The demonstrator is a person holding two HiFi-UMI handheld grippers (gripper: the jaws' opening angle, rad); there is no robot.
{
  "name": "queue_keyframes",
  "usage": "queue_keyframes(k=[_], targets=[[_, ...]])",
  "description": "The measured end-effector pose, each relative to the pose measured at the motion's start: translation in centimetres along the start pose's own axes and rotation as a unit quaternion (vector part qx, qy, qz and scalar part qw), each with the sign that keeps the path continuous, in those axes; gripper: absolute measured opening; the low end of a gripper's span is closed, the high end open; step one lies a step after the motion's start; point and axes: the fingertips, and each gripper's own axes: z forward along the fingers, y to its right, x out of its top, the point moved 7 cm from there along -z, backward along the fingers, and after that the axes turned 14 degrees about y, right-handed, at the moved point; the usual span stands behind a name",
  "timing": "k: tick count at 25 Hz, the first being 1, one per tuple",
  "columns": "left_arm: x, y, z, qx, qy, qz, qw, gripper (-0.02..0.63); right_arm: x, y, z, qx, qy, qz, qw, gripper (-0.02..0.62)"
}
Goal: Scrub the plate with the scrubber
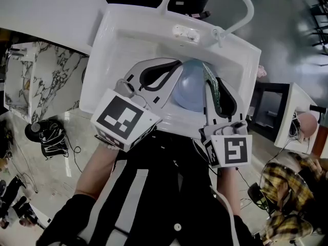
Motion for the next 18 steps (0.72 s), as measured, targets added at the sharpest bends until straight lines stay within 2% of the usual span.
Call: queue_keyframes(k=[18], targets=[[-0.07,-0.52,0.22,-0.009,-0.004,-0.014,0.9999,0.0,-0.47,-0.76,0.91,0.013,-0.01,0.014,1.0,0.092]])
